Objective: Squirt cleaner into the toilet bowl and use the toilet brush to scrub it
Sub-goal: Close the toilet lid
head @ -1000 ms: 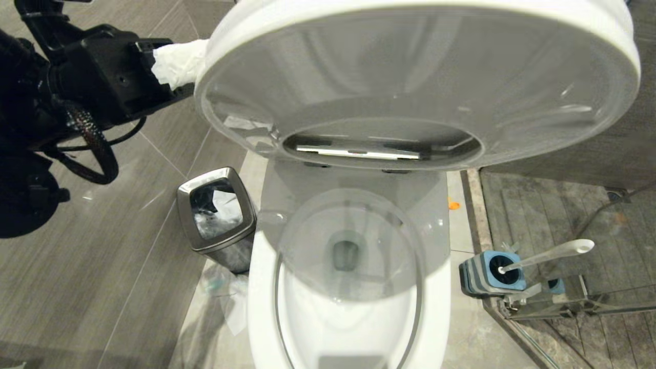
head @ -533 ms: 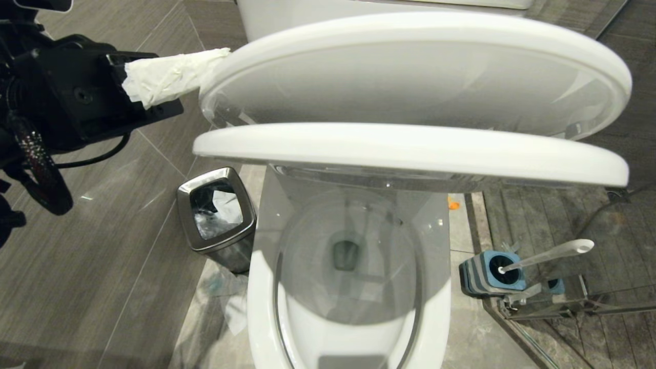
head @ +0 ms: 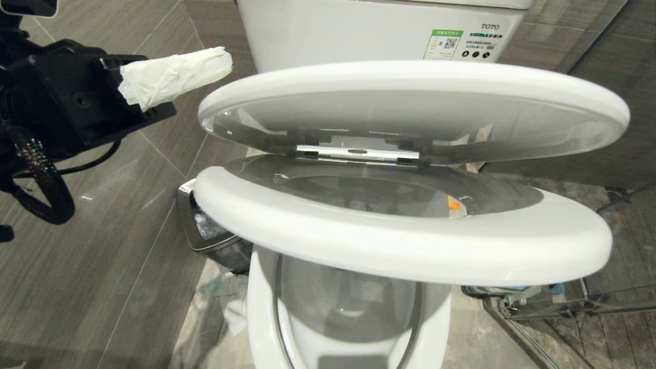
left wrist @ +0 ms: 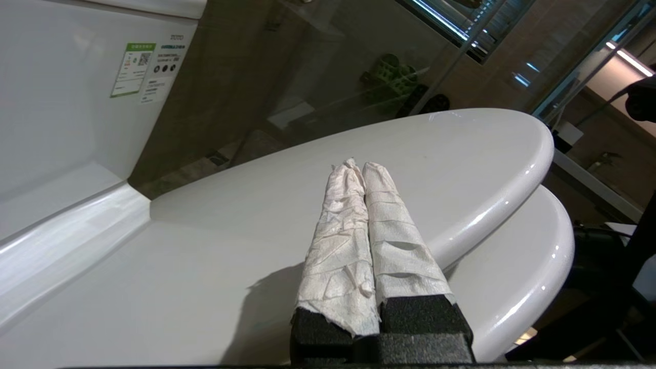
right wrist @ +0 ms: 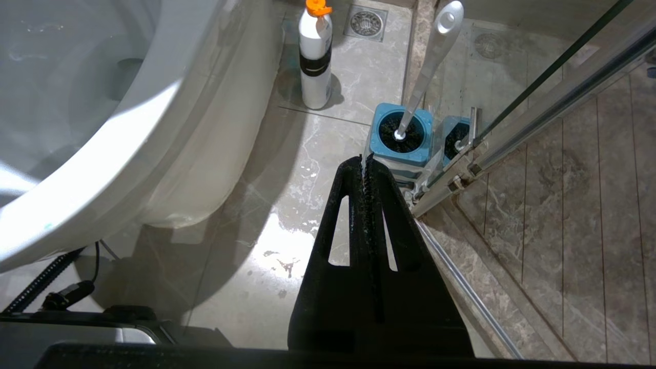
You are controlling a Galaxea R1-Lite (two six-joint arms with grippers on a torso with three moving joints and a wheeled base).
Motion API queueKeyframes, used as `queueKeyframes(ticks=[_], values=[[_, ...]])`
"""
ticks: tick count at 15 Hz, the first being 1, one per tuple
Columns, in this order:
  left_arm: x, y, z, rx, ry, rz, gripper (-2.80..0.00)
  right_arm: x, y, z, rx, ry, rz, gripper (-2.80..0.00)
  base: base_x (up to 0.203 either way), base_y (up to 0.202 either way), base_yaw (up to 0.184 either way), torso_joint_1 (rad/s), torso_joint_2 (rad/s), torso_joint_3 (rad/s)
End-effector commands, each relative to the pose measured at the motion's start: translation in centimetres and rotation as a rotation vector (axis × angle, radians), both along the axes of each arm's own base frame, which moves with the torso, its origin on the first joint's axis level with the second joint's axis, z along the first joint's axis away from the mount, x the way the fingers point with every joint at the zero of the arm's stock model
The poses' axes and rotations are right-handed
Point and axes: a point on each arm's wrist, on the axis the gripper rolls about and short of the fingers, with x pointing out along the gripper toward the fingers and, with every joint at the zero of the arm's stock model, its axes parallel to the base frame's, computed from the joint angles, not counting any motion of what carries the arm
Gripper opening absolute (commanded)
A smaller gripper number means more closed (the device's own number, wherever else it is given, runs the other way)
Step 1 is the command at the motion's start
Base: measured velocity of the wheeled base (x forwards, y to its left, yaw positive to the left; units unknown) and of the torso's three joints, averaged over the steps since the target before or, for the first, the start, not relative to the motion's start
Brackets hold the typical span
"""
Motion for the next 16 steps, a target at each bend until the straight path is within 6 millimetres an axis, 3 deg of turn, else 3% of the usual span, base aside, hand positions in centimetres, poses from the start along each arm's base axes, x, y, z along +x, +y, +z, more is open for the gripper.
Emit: queueKeyframes(ticks=[1, 10, 16], values=[[-0.1, 0.0, 0.1, -0.003, -0.010, 0.002, -2.80, 0.0, 0.0, 0.0, -0.001, 0.001, 0.000, -2.80, 0.000, 0.000, 0.000, 0.000, 0.00, 0.000], [-0.4, 0.2, 0.3, -0.018, -0.018, 0.025, -2.80, 0.0, 0.0, 0.0, -0.001, 0.001, 0.000, -2.80, 0.000, 0.000, 0.000, 0.000, 0.00, 0.000], [-3.9, 1.8, 2.0, -0.030, -0.106, 0.041, -2.80, 0.0, 0.0, 0.0, -0.001, 0.001, 0.000, -2.80, 0.000, 0.000, 0.000, 0.000, 0.00, 0.000]])
